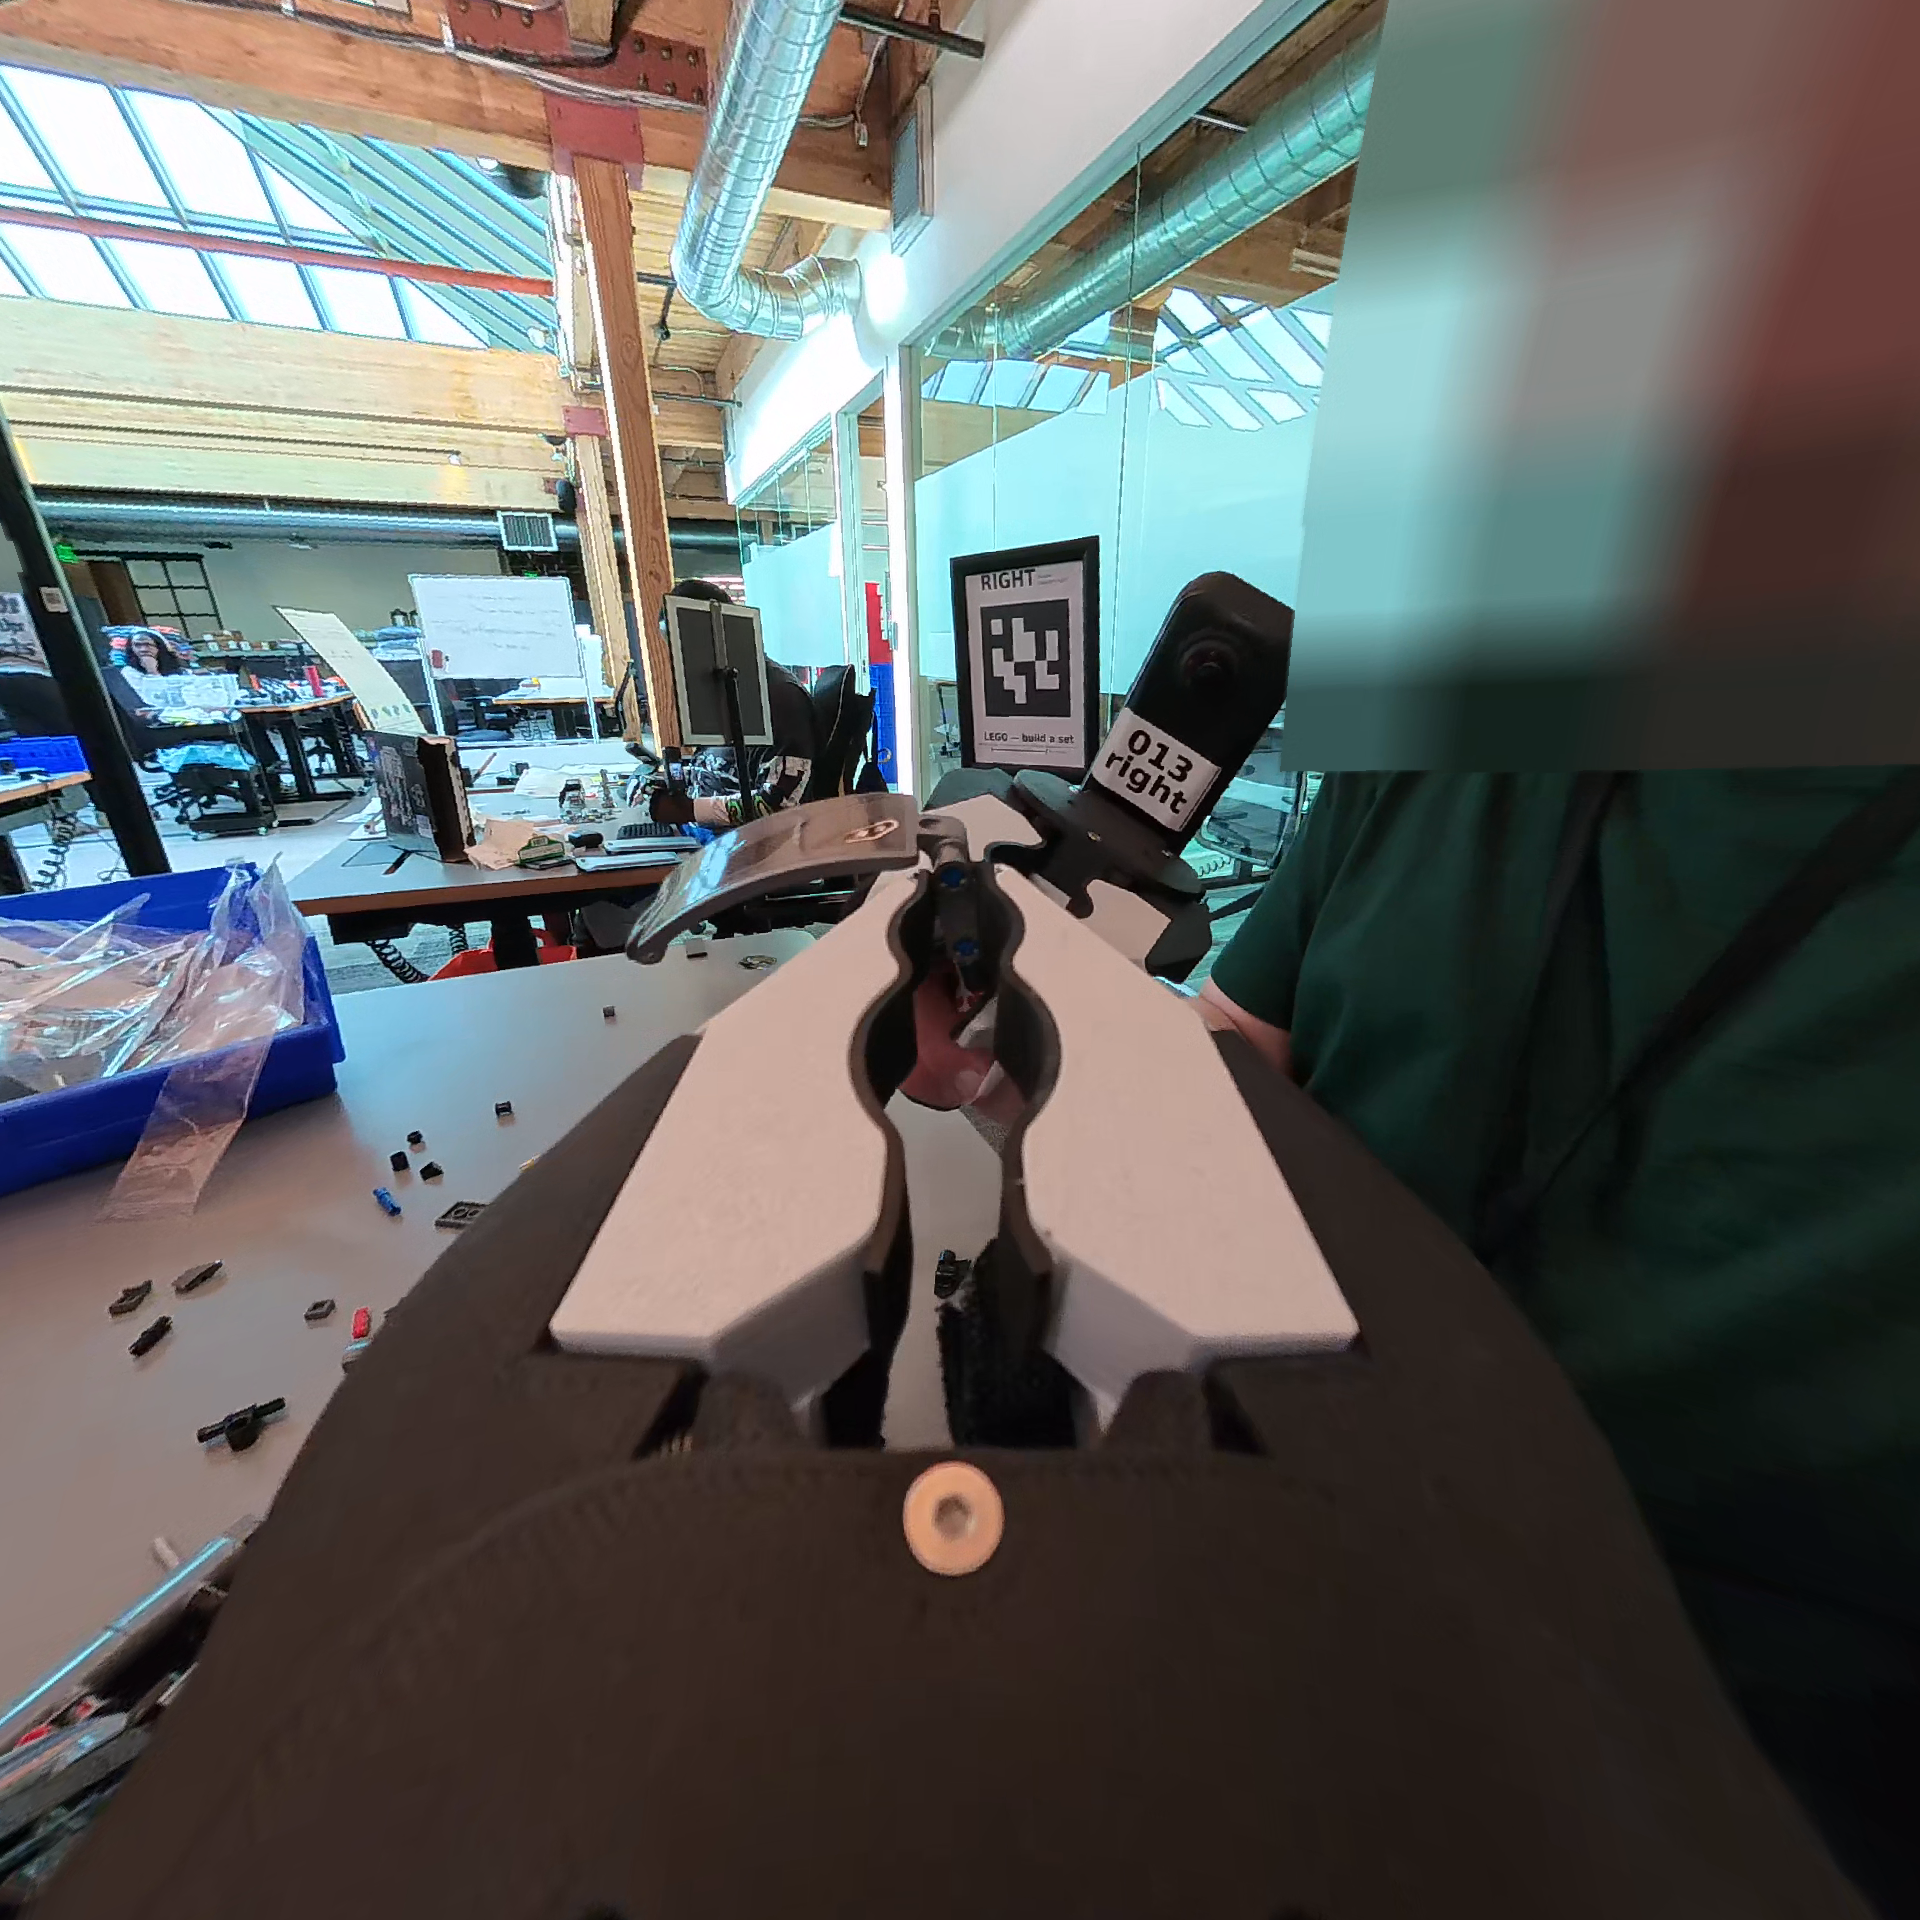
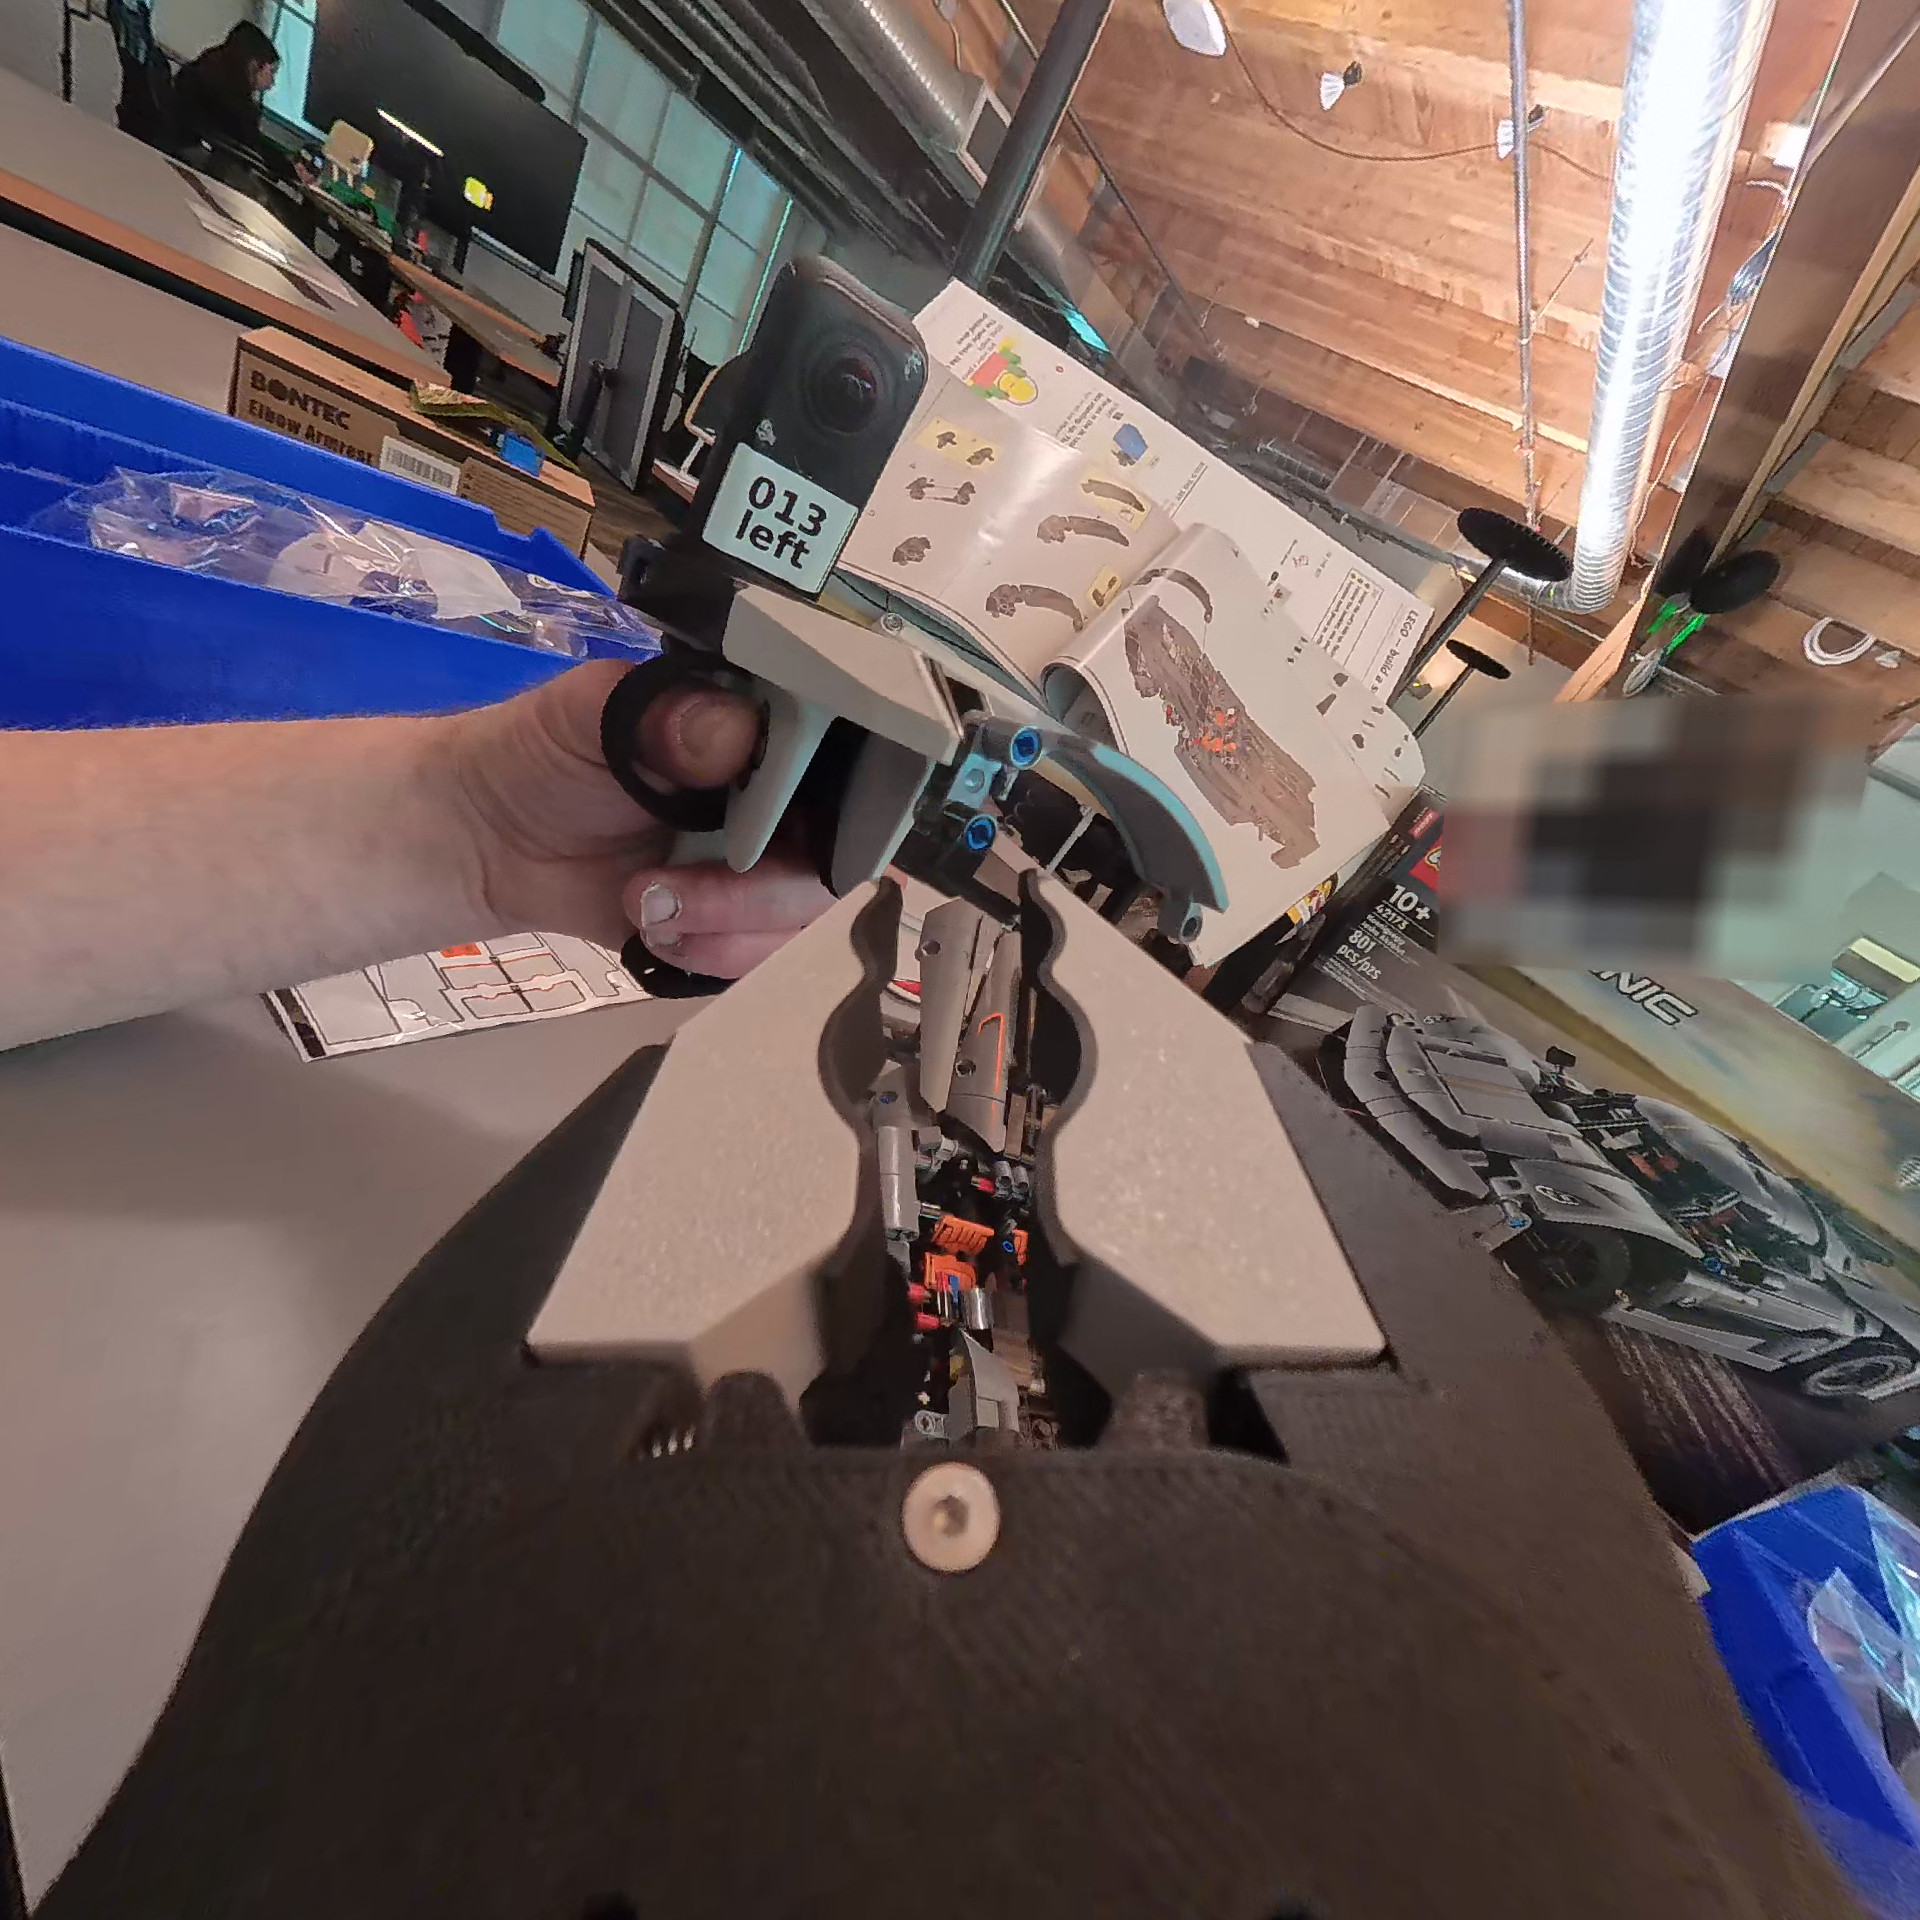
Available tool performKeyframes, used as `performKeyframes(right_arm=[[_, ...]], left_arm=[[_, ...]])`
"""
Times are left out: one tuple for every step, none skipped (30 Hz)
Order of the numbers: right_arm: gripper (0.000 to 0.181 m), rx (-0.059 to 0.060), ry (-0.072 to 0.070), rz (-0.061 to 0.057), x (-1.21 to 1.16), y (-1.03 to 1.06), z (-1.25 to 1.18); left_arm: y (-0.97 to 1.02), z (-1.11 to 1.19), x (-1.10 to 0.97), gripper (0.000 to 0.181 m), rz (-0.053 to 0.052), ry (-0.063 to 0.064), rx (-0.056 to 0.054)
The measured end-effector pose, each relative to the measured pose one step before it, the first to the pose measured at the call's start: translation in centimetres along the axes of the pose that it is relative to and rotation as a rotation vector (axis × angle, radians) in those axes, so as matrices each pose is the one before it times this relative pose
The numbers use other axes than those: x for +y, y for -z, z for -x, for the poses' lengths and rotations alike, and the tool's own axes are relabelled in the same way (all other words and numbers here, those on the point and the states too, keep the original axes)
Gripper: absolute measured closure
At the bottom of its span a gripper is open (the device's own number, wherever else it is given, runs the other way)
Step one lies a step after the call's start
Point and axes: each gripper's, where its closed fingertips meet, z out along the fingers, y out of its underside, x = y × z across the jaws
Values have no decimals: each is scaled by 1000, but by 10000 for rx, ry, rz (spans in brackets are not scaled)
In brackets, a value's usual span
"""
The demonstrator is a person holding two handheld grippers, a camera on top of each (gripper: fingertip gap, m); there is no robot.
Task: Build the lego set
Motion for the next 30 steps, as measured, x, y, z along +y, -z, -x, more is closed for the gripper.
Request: performKeyframes(right_arm=[[160, -5, 2, -20, -54, -26, 13], [161, 1, 5, -10, -42, -38, 31], [161, 14, 7, -5, -25, -37, -9], [162, 0, 2, -5, -19, -35, 3], [161, 5, 9, -13, -13, -25, 2], [161, -7, 14, -21, -28, -17, 17], [160, 10, 7, -24, -33, -5, -1], [158, 15, 10, -9, -4, -6, -23], [156, 19, 10, 6, -5, -23, -6], [155, 17, 1, -21, -27, -4, 11], [155, 3, -14, -25, -29, 9, 31], [154, 13, -14, 7, 27, 6, 2], [154, 26, -4, 25, 66, 3, -45], [154, 2, 2, 22, 65, 6, -3], [154, -7, 4, 23, 65, 9, -9], [154, 12, 6, 20, 43, 17, -29], [154, 29, 1, -8, 2, 43, -73], [154, 10, -17, 0, 11, 39, -69], [154, 9, -15, 6, 11, 42, -75], [154, 18, -5, 15, 45, 34, -68], [154, 22, 3, 20, 60, 38, -75], [154, -2, 0, 18, 47, 28, -40], [153, -2, -8, 12, 45, 38, -28], [153, 13, -8, 18, 50, 27, -38], [153, 1, -8, 15, 34, 15, -20], [153, -1, -9, -1, 15, 3, 1], [153, -11, -2, 6, -3, -5, 18], [153, -7, 14, 4, -11, -10, 30], [153, -13, 2, -2, -21, -13, 30], [152, -28, -17, 17, 17, -37, 29]], left_arm=[[30, -6, -29, 176, -15, 0, 6], [36, -11, -42, 176, -22, 9, 10], [24, -27, -22, 176, -4, 2, 14], [30, -19, -18, 176, 6, -25, -7], [16, -4, -37, 176, 5, -22, -18], [-3, -18, -30, 176, 0, -12, -4], [-4, -7, -27, 176, -11, -16, -2], [-4, -20, -24, 176, -16, -4, 8], [-1, 26, 5, 176, -10, -1, -12], [6, 23, 12, 176, 2, 6, -13], [4, 19, 9, 176, 0, -7, -3], [18, 14, -11, 176, -4, -1, -6], [17, 31, -21, 176, -11, 3, -6], [16, 11, -9, 176, -10, -3, -2], [1, 11, -2, 176, -1, -3, 1], [-2, 5, 24, 176, 2, 4, 3], [2, 33, 22, 176, 8, 4, -10], [0, 31, 24, 176, 2, 2, -8], [11, 23, -2, 176, -6, 7, -7], [11, 35, -6, 176, -9, 4, -7], [21, 33, -7, 176, -9, 9, -10], [27, 28, -16, 176, -13, 4, -5], [18, -1, -32, 176, -18, -2, 4], [19, 17, -30, 176, -17, 0, -9], [13, 12, -20, 176, -11, 0, -5], [1, 4, 2, 176, -5, 1, 3], [-13, 11, 18, 176, 3, 3, 0], [-22, 2, 21, 176, 4, 5, 7], [-22, -7, 19, 176, 9, 3, 7], [-13, 13, 27, 176, 9, -6, -11]])
